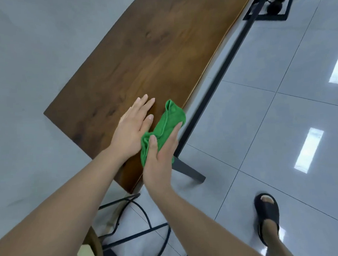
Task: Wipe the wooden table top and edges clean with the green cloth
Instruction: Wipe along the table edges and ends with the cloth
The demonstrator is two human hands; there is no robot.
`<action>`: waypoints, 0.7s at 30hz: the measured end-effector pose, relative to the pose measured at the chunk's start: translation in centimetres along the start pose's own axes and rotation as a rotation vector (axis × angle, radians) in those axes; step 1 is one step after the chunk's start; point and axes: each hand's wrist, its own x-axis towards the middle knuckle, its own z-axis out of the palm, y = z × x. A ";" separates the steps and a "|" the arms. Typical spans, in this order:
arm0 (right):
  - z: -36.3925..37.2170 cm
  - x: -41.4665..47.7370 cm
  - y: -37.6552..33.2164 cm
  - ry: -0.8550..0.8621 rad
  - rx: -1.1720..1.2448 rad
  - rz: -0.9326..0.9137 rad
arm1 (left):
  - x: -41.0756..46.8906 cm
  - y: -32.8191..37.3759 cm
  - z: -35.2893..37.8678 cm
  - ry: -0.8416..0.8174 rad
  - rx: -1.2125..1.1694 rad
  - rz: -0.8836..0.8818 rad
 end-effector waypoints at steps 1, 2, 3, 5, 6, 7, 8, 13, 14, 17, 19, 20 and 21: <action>0.6 -1.8 0.4 -0.006 0.001 0.005 | -0.7 -0.5 -0.1 0.001 0.006 -0.003; 1.1 -3.4 0.7 -0.011 -0.003 0.009 | -1.2 -0.9 -0.2 0.001 0.009 -0.010; 1.4 -4.8 0.9 -0.011 -0.006 0.008 | -1.7 -1.1 -0.3 0.000 0.010 -0.017; 2.0 -6.5 1.0 -0.008 0.003 0.007 | -2.2 -1.4 -0.3 0.007 0.008 -0.023; 2.1 -6.9 1.0 -0.005 0.001 0.003 | -2.4 -1.5 -0.3 0.014 0.008 -0.024; 2.1 -7.0 1.0 -0.002 -0.013 -0.006 | -2.4 -1.4 -0.4 0.021 0.008 -0.028; 2.0 -6.7 0.9 0.000 -0.037 -0.015 | -2.3 -1.4 -0.4 0.029 0.006 -0.034; 0.4 0.1 -0.6 0.041 -0.088 -0.029 | -2.4 -1.5 0.0 0.054 -0.003 -0.042; -0.2 2.2 -1.2 0.059 -0.087 -0.037 | -2.4 -1.5 0.0 0.059 -0.002 -0.045; -2.2 9.2 -3.0 0.097 -0.095 -0.057 | -2.4 -1.3 0.1 0.073 0.004 -0.065; -3.6 13.7 -4.3 0.119 -0.105 -0.039 | -2.4 -1.2 0.1 0.075 0.008 -0.076; -4.3 15.7 -4.9 0.127 -0.110 -0.028 | -2.5 -1.1 0.1 0.074 0.010 -0.080; -4.8 17.2 -5.5 0.130 -0.108 -0.022 | -2.4 -1.1 0.2 0.074 0.013 -0.084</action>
